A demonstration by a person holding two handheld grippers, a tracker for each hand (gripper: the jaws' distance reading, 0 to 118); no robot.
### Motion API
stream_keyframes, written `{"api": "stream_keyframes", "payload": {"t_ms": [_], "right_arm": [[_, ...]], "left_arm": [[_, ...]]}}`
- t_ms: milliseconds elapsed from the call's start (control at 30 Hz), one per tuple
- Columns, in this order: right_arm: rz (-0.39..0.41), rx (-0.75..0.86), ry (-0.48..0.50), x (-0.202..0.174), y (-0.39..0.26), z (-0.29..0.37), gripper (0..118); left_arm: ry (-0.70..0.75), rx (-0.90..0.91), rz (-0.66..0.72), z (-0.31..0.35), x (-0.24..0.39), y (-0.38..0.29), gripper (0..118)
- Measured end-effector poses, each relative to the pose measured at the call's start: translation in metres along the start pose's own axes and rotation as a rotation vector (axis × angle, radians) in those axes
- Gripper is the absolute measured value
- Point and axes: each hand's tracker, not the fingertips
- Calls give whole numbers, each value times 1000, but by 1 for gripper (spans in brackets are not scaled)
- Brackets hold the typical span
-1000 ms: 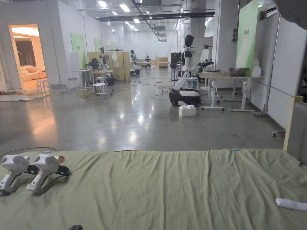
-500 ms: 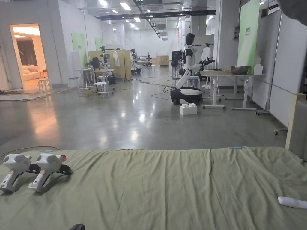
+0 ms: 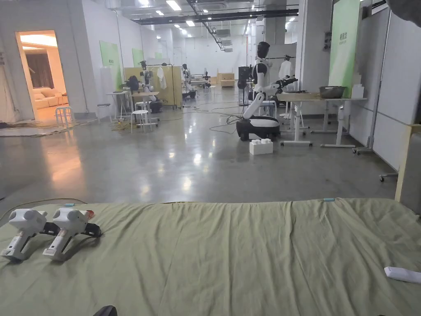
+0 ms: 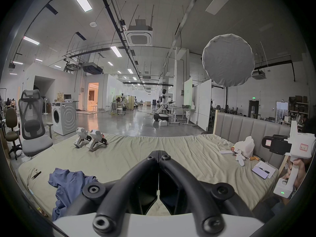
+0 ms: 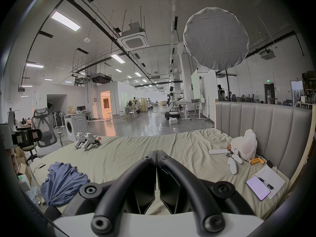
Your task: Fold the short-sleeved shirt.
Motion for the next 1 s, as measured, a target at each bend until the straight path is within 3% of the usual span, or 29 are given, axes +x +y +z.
{"api": "stream_keyframes", "payload": {"t_ms": [733,767,800,900,967,1000], "right_arm": [[-40,-49,37,-2,-10,-6,0],[-45,-59,40,-1,-12,-6,0],[-47,-70,44,-1,-14,-6,0],[-32,-101,53,-1,-23,-6,0],[-27,-125,58,1,-29,-7,0],[-30,-139,57,2,-32,-8,0]], "left_arm": [[29,-42,21,8,-21,-9,0],[54,-72,29,7,-27,-10,4],[85,-120,47,5,-36,-12,18],[156,-248,65,-3,-78,-23,79],[184,-248,88,-4,-108,-36,97],[182,-298,125,-9,-123,-44,100]]}}
